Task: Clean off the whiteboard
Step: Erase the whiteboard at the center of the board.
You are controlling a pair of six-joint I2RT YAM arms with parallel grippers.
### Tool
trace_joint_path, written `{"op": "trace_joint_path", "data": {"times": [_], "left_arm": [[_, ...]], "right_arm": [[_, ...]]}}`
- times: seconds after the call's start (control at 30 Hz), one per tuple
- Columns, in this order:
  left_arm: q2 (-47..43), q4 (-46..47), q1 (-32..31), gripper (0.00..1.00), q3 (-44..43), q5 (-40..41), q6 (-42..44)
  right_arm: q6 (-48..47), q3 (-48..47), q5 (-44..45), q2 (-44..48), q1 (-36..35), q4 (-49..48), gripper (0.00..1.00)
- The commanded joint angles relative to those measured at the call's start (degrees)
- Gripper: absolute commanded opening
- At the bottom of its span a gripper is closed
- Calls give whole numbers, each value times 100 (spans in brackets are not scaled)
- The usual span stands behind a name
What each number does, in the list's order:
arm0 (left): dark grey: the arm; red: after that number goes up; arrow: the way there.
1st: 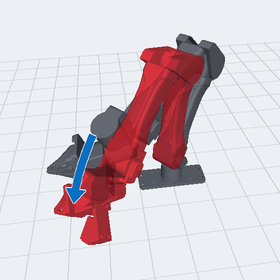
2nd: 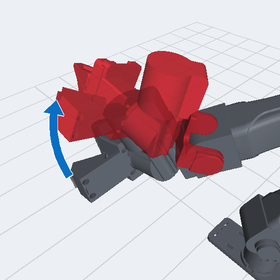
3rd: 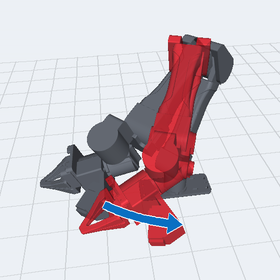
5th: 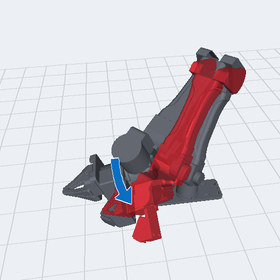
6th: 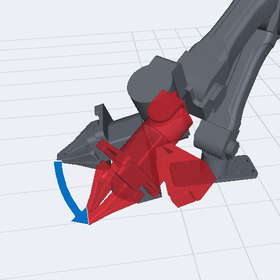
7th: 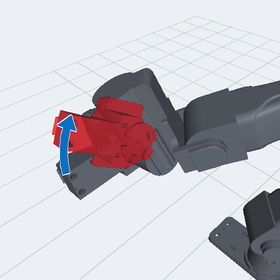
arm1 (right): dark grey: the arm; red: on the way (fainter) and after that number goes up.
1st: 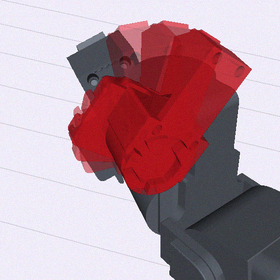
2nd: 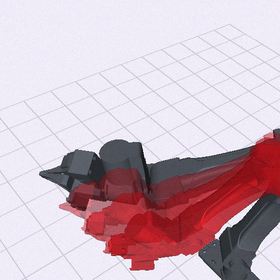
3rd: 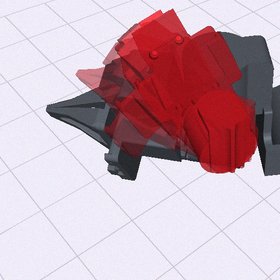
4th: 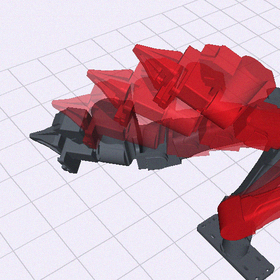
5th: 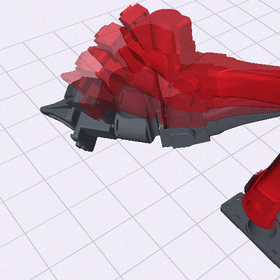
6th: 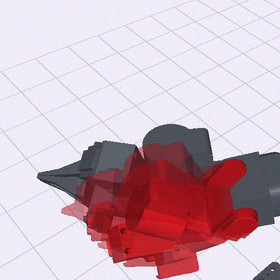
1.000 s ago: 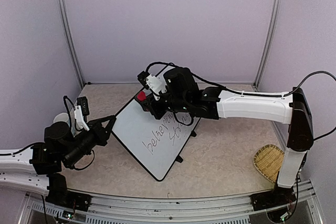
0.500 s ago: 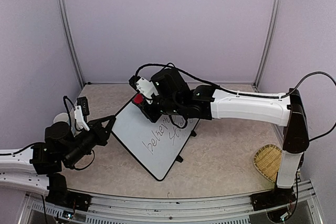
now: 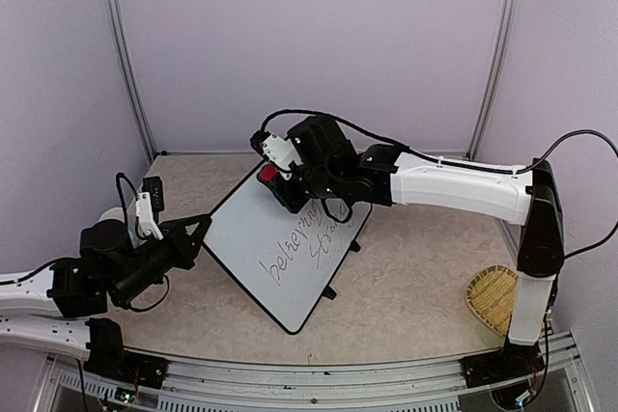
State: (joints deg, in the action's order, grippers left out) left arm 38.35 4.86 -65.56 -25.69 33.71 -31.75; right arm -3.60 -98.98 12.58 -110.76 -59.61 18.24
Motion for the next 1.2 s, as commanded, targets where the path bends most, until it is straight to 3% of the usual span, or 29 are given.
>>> {"op": "trace_joint_path", "data": {"times": [0.0,1.17], "left_arm": [[13,-661,-193,0,-226,-1149,423],[141,-844,-193,0,-454,-1524,562]], "right_arm": [[-65,-214,122,-352,281,383,16],[-528,-1876,961,-1409,1519,926,17]]}}
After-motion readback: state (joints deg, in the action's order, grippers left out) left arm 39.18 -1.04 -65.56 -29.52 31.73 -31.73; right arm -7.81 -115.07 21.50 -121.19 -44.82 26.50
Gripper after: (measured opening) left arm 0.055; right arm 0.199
